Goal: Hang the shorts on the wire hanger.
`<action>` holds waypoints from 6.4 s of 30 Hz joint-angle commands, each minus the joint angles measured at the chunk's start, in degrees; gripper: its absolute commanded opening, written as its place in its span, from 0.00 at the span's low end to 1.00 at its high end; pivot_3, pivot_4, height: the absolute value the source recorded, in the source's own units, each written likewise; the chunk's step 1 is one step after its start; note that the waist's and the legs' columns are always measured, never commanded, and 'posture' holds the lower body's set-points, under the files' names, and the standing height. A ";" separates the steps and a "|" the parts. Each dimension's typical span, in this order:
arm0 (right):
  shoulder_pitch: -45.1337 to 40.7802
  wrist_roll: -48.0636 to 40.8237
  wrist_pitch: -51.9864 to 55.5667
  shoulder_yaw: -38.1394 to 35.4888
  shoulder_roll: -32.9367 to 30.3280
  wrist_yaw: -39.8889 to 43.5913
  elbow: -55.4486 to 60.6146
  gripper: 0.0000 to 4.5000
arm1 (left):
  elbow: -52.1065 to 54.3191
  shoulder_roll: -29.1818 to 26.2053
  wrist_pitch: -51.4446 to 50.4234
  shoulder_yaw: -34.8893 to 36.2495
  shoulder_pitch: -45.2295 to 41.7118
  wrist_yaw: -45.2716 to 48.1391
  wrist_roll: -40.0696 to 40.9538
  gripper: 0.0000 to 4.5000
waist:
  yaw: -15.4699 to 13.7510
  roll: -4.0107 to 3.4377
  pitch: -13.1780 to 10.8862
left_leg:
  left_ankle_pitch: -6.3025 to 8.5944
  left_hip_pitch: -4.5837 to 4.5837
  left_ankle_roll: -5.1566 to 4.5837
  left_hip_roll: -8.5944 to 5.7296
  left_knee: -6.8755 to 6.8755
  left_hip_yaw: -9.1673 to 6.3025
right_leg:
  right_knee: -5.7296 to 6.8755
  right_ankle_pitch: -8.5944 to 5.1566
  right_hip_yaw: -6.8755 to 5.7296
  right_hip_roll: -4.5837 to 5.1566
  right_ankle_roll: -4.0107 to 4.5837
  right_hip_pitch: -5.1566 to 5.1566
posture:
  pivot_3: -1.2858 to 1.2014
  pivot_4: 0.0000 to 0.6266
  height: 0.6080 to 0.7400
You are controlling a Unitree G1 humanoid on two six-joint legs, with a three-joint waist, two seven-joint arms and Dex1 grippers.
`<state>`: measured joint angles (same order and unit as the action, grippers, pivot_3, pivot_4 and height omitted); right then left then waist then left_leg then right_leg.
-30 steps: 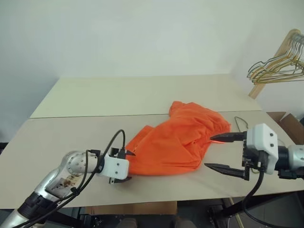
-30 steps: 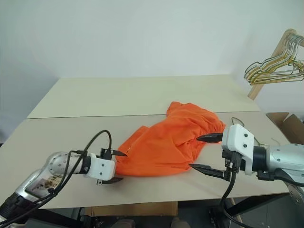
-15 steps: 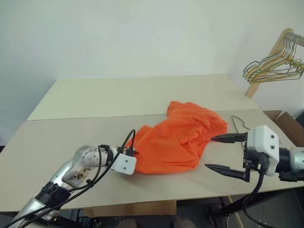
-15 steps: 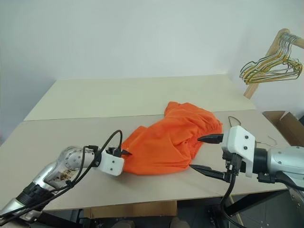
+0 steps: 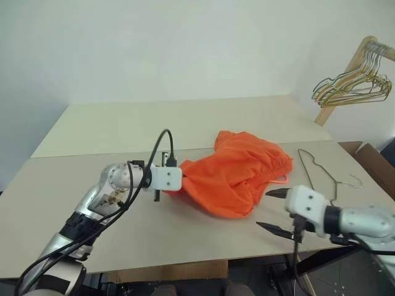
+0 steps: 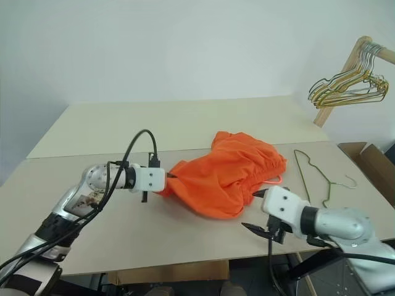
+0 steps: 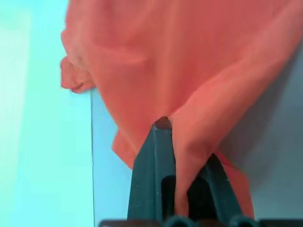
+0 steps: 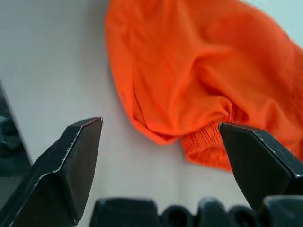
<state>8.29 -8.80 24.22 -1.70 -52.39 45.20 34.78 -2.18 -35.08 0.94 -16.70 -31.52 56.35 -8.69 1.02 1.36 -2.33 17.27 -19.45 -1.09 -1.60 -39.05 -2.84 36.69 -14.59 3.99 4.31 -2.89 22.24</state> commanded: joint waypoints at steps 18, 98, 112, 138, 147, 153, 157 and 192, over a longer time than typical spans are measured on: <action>-17.53 30.72 -17.66 18.02 10.88 -14.89 -21.03 1.00 | -1.27 0.54 -13.81 8.08 -9.58 -4.31 6.24 0.00 | 1.78 -0.01 0.02 | -0.03 0.05 0.05 -0.25 0.03 -0.10 | 0.03 0.00 0.04 0.03 0.00 0.03 | 0.48 0.00 1.00; -55.30 19.02 -77.31 14.88 10.35 -14.41 -84.38 0.01 | -10.15 -8.49 18.60 6.83 -6.91 -15.88 15.40 0.00 | 7.58 -0.13 0.58 | -0.76 -1.62 0.64 -1.15 -0.01 -0.17 | 0.98 0.38 0.17 1.01 -0.38 2.36 | 0.50 0.00 1.00; -43.04 21.39 -85.17 17.57 8.32 -2.13 -76.25 0.01 | 23.30 -40.65 3.04 21.25 36.77 20.06 29.96 0.00 | 7.73 -0.68 0.38 | 0.18 1.58 -0.53 -0.74 0.35 -0.28 | 0.05 0.05 0.01 0.64 -0.25 -0.95 | 0.50 0.00 1.00; -19.69 19.96 -88.24 15.16 -15.10 -10.30 -54.09 0.72 | 21.01 -31.35 -1.07 19.14 33.11 20.31 26.66 0.57 | 4.26 -0.75 0.46 | 0.29 1.07 -0.42 -0.54 0.19 -0.01 | 0.11 0.03 0.19 0.43 -0.08 -0.43 | 0.49 0.00 1.00; 7.84 -18.36 -25.33 -8.48 -21.80 -15.70 -20.07 0.72 | 21.71 -23.43 -21.63 29.81 18.80 9.90 47.57 0.57 | 3.16 -0.57 0.51 | 0.46 1.07 -0.53 -0.26 0.03 -0.01 | 0.09 0.05 0.22 0.23 -0.09 -0.56 | 0.49 0.01 1.00; -7.16 -32.36 17.32 -9.33 -16.64 -29.19 -17.49 0.72 | 24.61 -12.07 -36.22 22.93 4.25 0.34 59.14 0.57 | 1.47 -0.50 0.56 | 0.49 1.27 -0.47 -0.33 -0.08 -0.07 | -0.11 0.12 0.10 0.26 -0.23 -0.94 | 0.48 0.02 1.00; -20.65 -32.18 38.89 -5.10 -11.45 -34.51 -24.67 0.72 | 24.55 -8.70 -37.44 20.01 0.83 0.09 58.12 0.57 | 1.63 -0.49 0.53 | 0.49 1.05 -0.47 -0.36 -0.01 -0.10 | -0.51 0.24 0.09 0.17 -0.17 -0.83 | 0.48 0.04 1.00; -34.89 -10.33 47.48 -5.27 2.37 -26.85 -58.38 0.01 | 27.24 -6.05 -35.37 19.47 4.01 1.50 54.64 0.57 | 1.36 -0.05 -0.46 | 0.47 0.21 -0.47 -0.40 -0.15 -0.07 | -0.69 0.47 0.08 0.15 -0.27 -0.11 | 0.49 0.11 1.00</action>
<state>-27.90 -20.73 71.05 -6.71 -50.70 18.72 -23.88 24.73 -40.67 -35.26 1.31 -26.77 57.46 46.06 2.38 1.30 -2.79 17.74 -19.24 -1.56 -2.00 -39.20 -2.90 36.00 -14.12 4.07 4.45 -3.17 22.13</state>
